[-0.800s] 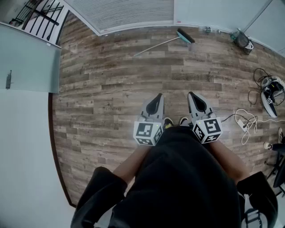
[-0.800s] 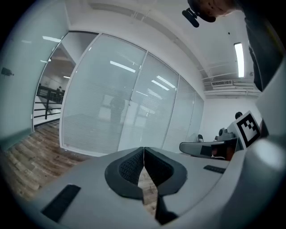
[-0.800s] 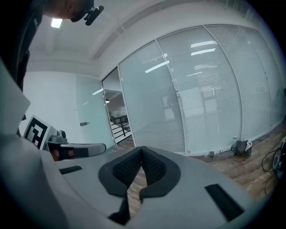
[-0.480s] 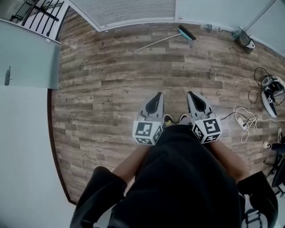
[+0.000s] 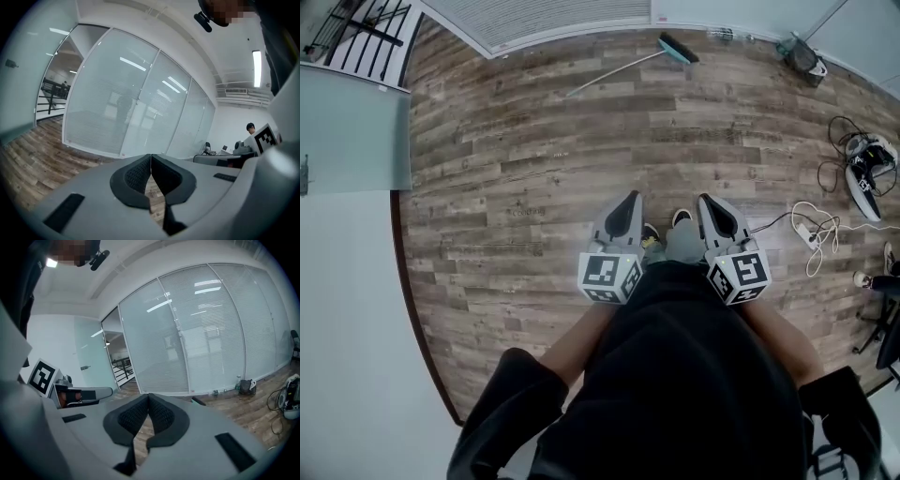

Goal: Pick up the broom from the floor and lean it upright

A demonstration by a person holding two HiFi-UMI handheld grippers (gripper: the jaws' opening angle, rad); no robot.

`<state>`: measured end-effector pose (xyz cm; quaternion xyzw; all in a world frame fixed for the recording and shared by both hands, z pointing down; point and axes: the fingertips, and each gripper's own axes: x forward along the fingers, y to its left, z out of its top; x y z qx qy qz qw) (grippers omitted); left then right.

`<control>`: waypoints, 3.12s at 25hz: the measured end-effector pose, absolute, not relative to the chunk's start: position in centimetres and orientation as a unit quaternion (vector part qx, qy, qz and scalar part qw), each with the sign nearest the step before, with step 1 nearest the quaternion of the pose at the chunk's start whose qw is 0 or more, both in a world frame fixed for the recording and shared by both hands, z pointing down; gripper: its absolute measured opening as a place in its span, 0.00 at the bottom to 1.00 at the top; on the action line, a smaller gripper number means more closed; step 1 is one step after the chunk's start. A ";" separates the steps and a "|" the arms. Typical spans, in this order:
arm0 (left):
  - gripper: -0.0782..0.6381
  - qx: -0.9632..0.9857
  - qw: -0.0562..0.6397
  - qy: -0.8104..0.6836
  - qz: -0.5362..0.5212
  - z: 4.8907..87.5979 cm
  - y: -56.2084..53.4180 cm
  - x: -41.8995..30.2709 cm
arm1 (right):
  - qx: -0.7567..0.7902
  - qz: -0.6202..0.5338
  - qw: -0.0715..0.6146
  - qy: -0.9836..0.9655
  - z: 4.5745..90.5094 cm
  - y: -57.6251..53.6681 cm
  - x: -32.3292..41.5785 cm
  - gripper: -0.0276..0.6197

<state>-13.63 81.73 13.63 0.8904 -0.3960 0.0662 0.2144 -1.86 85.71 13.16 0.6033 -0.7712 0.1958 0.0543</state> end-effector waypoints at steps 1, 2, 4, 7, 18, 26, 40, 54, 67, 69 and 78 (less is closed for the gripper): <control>0.14 0.889 0.220 -0.397 0.068 13.9 81.9 -13.5 | 0.606 0.199 0.054 -0.768 13.3 86.1 -1.5 0.06; 0.14 0.887 0.224 -0.397 0.070 14.1 82.1 -13.3 | 0.608 0.202 0.054 -0.766 13.4 86.4 -1.1 0.06; 0.14 0.886 0.233 -0.394 0.074 14.5 82.2 -12.5 | 0.613 0.208 0.055 -0.760 13.5 86.8 -0.3 0.06; 0.14 0.886 0.241 -0.389 0.078 14.9 81.7 -11.4 | 0.621 0.216 0.056 -0.752 13.7 86.5 1.1 0.06; 0.14 0.873 0.244 -0.411 0.096 15.4 75.6 -9.2 | 0.614 0.223 0.052 -0.756 13.7 80.4 4.6 0.06; 0.14 0.876 0.223 -0.412 0.118 15.1 71.1 -6.5 | 0.614 0.244 0.019 -0.750 14.0 75.7 7.6 0.06; 0.14 0.883 0.182 -0.399 0.165 14.8 68.3 -4.4 | 0.617 0.269 -0.005 -0.739 15.4 72.1 10.5 0.06; 0.14 0.888 0.197 -0.385 0.157 15.3 62.3 -5.3 | 0.622 0.254 0.031 -0.740 15.5 66.3 9.2 0.06; 0.14 0.870 0.238 -0.410 0.136 17.6 54.8 -9.7 | 0.590 0.245 0.097 -0.763 17.3 59.7 4.7 0.06; 0.14 0.865 0.248 -0.413 0.139 17.9 54.2 -10.1 | 0.592 0.253 0.096 -0.759 17.4 59.2 4.8 0.06; 0.14 0.869 0.245 -0.405 0.147 18.1 50.5 -8.5 | 0.597 0.258 0.088 -0.754 17.5 55.3 6.8 0.06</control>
